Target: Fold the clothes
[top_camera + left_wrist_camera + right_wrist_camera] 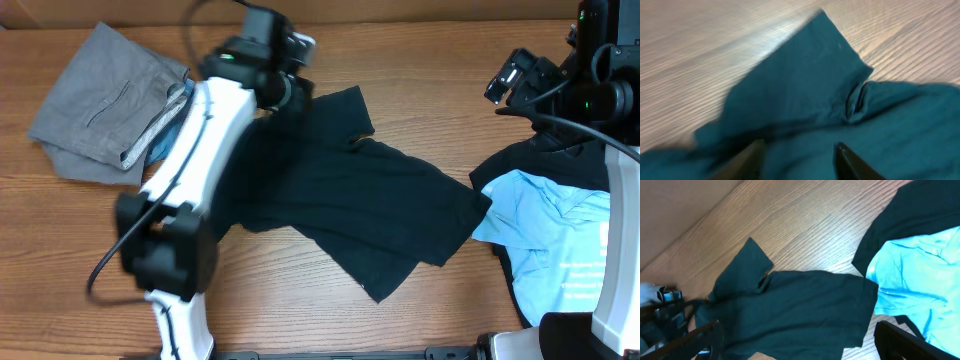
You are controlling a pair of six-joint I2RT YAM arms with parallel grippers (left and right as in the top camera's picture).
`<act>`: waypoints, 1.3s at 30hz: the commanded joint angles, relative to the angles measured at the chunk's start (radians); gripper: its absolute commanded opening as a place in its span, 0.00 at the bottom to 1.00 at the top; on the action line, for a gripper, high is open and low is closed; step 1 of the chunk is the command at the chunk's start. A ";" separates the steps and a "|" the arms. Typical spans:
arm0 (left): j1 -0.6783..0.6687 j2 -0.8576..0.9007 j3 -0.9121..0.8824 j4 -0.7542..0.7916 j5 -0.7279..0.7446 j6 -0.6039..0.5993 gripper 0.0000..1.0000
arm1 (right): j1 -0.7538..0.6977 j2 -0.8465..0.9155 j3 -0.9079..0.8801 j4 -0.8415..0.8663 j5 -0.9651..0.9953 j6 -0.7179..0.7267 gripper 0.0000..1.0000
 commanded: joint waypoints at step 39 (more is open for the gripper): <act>0.256 0.431 0.217 0.347 -0.061 -0.351 0.04 | -0.003 0.042 -0.147 -0.006 0.021 -0.014 1.00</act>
